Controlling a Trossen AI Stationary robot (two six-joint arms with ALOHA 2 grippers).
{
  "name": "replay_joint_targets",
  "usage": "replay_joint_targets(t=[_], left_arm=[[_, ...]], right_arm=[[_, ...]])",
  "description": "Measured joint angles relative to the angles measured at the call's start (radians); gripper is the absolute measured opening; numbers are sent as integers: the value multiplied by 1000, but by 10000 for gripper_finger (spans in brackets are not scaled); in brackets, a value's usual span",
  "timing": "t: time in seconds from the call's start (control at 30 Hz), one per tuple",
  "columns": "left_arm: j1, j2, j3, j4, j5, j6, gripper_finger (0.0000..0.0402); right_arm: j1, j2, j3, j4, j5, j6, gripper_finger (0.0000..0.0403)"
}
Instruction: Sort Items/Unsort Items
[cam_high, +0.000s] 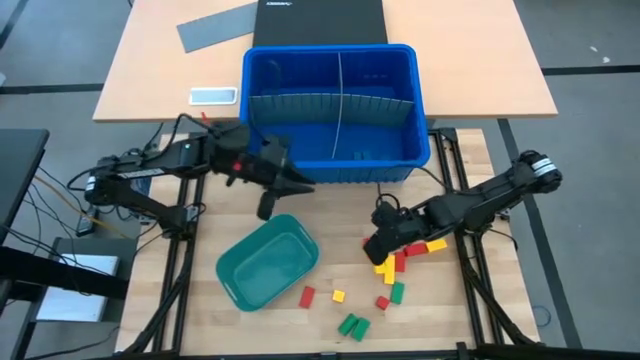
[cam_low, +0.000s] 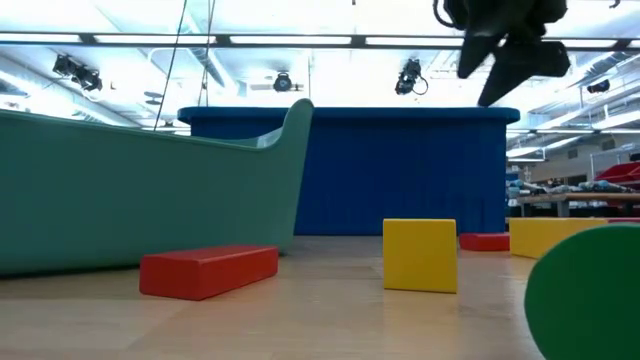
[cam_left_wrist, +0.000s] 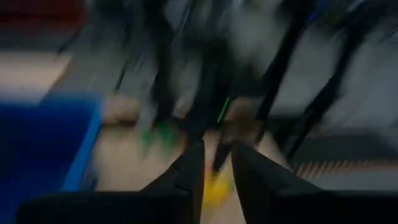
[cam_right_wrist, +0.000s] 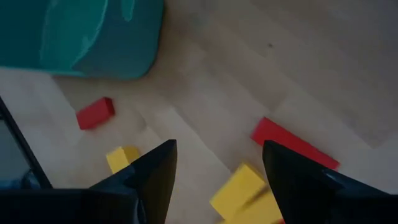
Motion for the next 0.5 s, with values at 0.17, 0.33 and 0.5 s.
replay_joint_targets(t=[0.17,0.33,0.5], left_arm=[[13,7,-72,383,179,-143,55],[14,42,-78,460,183,-211,37],[4,93,-78,527,72,-341,31]], right_arm=[[4,33,0,65,-20,10,237],[-20,77,0,78,-57,-101,229],[-52,123,-1,102,-143,-222,212]])
